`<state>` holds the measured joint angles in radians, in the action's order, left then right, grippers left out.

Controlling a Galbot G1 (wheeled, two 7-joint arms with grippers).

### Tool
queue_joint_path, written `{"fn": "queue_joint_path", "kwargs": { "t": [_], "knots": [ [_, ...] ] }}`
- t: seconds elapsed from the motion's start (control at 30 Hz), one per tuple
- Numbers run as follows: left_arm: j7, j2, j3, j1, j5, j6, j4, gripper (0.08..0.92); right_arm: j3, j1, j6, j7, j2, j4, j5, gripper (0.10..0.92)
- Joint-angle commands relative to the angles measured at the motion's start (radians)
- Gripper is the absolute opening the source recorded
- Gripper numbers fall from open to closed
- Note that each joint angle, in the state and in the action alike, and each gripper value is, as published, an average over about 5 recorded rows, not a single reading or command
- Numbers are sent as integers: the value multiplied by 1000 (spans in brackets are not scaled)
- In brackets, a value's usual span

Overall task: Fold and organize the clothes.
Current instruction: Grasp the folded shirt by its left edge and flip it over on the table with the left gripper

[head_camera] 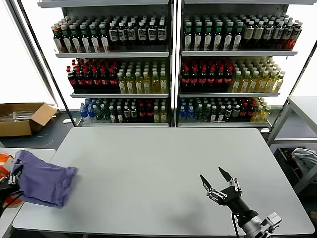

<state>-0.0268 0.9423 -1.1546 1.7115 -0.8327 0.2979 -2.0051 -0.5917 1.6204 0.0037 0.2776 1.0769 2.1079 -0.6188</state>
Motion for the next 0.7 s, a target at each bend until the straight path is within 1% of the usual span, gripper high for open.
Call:
{"fn": "queue_joint_path", "kwargs": {
  "t": [0.03, 0.13, 0.2, 0.3, 0.37, 0.5, 0.6, 0.7],
  "knots": [
    [-41, 62, 17, 13, 31, 9, -174, 131, 10, -12, -1, 0, -6, -5, -3, 823],
    [-89, 97, 159, -19, 67, 20, -236, 131, 6, -7, -2, -1, -3, -3, -2, 823],
    [-131, 117, 279, -43, 100, 22, -271, 131, 6, -4, -4, -1, 2, -2, -1, 823],
    [-182, 135, 474, -62, 153, 17, -284, 131, 3, 2, -12, -4, 10, 1, 0, 823],
    [-224, 132, 594, -70, 152, 20, -280, 131, -1, 8, -20, -6, 12, 7, 1, 823],
    [-345, 106, 802, -116, 50, 45, -274, 131, -13, 27, -36, -11, 3, 26, 3, 823],
    [-422, 93, 905, -189, -79, 65, -250, 131, -19, 39, -48, -14, -4, 41, 5, 823],
    [-437, 92, 960, -263, -173, 63, -211, 131, -21, 46, -65, -21, -5, 56, 8, 823]
  ]
}}
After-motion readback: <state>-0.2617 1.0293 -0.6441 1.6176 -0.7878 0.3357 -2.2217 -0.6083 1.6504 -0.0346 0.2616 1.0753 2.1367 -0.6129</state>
